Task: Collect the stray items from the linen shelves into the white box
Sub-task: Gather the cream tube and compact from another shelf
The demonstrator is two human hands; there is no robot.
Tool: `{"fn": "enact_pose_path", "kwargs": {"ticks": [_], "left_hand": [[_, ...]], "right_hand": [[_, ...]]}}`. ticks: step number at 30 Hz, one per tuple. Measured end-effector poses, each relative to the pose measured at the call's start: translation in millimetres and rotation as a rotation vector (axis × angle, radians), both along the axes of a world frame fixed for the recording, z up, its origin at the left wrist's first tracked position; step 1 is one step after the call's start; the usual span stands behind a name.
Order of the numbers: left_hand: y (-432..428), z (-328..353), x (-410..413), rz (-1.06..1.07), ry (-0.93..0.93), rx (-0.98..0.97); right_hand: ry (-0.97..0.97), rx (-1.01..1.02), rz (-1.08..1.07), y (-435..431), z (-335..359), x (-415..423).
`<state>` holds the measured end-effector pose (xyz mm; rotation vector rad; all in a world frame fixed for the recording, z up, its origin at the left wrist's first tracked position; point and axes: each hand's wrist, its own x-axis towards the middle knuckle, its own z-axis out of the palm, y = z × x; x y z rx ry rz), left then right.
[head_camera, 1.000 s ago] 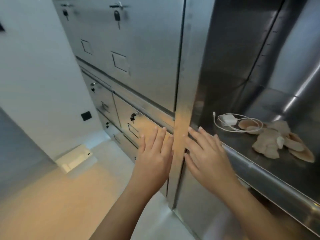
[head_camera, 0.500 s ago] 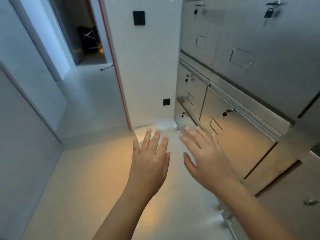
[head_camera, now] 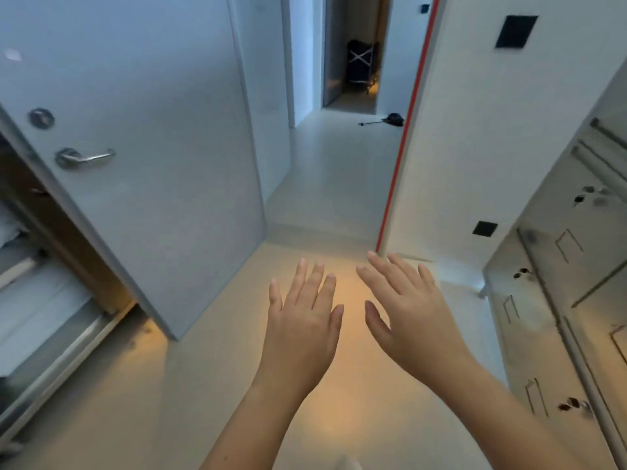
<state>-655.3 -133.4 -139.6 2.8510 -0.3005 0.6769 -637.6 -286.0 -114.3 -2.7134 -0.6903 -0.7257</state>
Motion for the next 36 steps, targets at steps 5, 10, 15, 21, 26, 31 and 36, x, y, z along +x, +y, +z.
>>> {"fn": "enact_pose_path", "kwargs": {"ticks": [5, 10, 15, 21, 26, 31, 36], "left_hand": [[29.6, 1.5, 29.2, 0.178, -0.002, -0.013], [55.0, 15.2, 61.7, 0.337, -0.024, -0.023], [80.7, 19.4, 72.2, 0.575, -0.031, -0.075], [121.3, 22.8, 54.5, 0.803, -0.023, -0.040], [152.0, 18.9, 38.3, 0.944, -0.022, -0.055], [191.7, 10.2, 27.3, 1.013, -0.055, -0.067], [251.9, 4.2, 20.5, 1.040, -0.093, -0.086]], "right_hand": [[0.020, 0.005, 0.156, 36.1, -4.7, 52.7], [0.044, 0.023, 0.295, 68.3, 3.6, 113.0], [0.021, 0.009, 0.509, 109.5, 8.1, 155.0], [0.007, 0.009, 0.732, 171.0, 9.7, 169.1], [0.027, 0.004, 0.864, 219.9, 8.4, 161.9], [0.044, -0.004, 0.929, 269.7, 8.2, 152.3], [0.064, -0.027, 0.946, 334.9, 4.3, 144.4]]}}
